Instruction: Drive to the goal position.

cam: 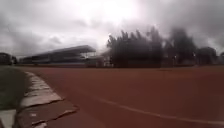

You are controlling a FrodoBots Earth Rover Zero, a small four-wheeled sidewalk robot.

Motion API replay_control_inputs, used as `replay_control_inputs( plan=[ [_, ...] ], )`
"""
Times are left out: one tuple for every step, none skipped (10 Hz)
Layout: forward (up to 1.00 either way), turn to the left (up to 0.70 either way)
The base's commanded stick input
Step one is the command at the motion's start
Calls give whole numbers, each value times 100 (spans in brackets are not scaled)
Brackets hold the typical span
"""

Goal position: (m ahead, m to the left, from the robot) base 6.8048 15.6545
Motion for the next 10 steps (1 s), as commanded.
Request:
replay_control_inputs(
  plan=[
    [70, 0],
    [70, 0],
    [70, 0],
    [70, 0],
    [70, 0],
    [70, 0],
    [70, 0],
    [70, 0],
    [70, 0],
    [70, 0]
  ],
)
